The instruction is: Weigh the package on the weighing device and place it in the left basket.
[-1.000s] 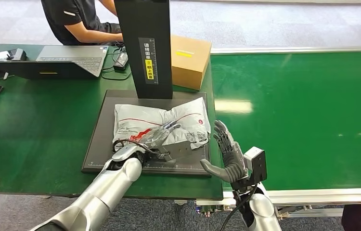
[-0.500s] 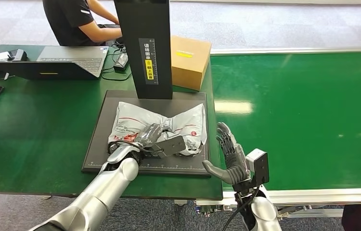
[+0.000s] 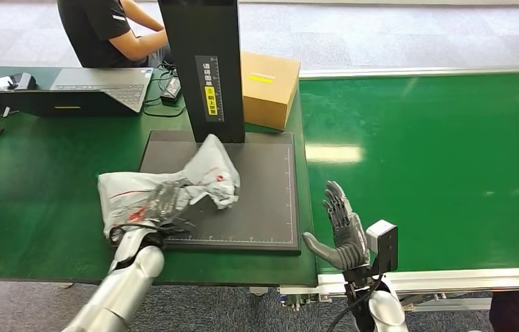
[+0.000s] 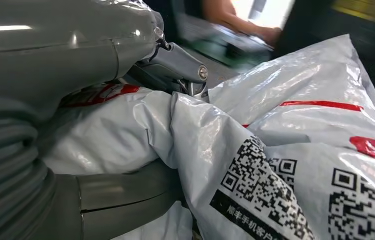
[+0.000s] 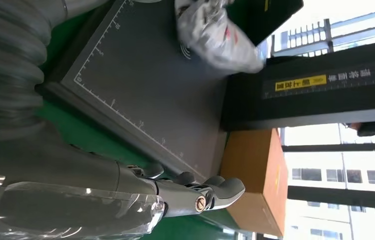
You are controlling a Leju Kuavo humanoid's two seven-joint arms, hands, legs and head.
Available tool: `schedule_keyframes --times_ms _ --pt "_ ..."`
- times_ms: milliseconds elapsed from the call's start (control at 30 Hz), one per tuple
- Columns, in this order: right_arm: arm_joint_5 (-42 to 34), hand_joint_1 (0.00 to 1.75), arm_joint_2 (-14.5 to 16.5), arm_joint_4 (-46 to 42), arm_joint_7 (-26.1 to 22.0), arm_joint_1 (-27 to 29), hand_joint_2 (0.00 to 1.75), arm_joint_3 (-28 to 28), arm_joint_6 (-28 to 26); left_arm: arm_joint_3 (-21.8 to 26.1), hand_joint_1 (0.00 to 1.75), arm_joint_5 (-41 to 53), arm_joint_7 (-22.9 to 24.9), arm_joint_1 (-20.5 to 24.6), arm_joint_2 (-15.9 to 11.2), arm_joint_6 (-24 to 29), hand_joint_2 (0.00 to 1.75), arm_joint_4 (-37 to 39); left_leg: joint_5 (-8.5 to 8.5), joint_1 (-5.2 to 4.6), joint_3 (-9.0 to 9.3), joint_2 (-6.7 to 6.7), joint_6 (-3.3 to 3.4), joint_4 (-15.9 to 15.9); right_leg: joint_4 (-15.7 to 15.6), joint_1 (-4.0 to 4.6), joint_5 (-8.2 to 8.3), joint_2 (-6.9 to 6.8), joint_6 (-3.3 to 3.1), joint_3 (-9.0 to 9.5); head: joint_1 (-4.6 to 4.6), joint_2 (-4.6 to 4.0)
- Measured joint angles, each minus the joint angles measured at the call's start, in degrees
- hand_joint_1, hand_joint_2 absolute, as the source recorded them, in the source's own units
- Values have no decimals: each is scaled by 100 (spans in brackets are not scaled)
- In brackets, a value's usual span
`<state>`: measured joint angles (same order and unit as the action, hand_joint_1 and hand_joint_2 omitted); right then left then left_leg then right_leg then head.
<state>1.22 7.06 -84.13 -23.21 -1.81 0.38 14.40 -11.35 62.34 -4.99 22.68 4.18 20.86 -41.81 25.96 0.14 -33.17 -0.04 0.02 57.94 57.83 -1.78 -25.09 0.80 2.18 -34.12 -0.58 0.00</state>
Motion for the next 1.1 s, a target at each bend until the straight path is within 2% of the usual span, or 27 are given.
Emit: schedule_keyframes --times_ms 200,400,533,633,833,1100 --pt "-67 0 0 -105 26 150 175 -187 -35 1560 175 51 77 -544 -625 408 175 -707 -11 10 1 4 -20 -7 5 11 -5 3 -22 -10 -2 0" --pt "-135 0 0 -113 26 211 175 -237 -94 2776 175 131 -31 -846 -862 854 175 -1147 -13 15 -22 -6 -22 -5 6 13 -6 -4 -23 -22 0 0" --pt "-159 0 0 -111 42 205 175 -237 -196 3266 0 200 -100 -810 -942 1304 175 -1205 -12 12 -25 -8 -22 -4 3 10 -6 -5 -22 -24 -1 0" --pt "-189 0 0 -111 62 200 175 -236 -266 3453 0 207 -337 -784 -960 1483 175 -1212 -12 11 -26 -15 -21 -3 2 9 -7 -9 -22 -24 -1 0" --pt "-226 0 0 -109 65 186 175 -233 -292 3470 0 172 -781 -738 -899 1654 175 -1266 -12 11 -26 -14 -22 -3 2 9 -5 -9 -22 -25 -1 0" --pt "-158 0 -2 -45 41 81 175 -170 -205 3280 0 -1112 -1899 -776 -576 1643 175 -1414 -12 10 -26 -14 -21 -3 2 9 -5 -10 -21 -24 0 0"
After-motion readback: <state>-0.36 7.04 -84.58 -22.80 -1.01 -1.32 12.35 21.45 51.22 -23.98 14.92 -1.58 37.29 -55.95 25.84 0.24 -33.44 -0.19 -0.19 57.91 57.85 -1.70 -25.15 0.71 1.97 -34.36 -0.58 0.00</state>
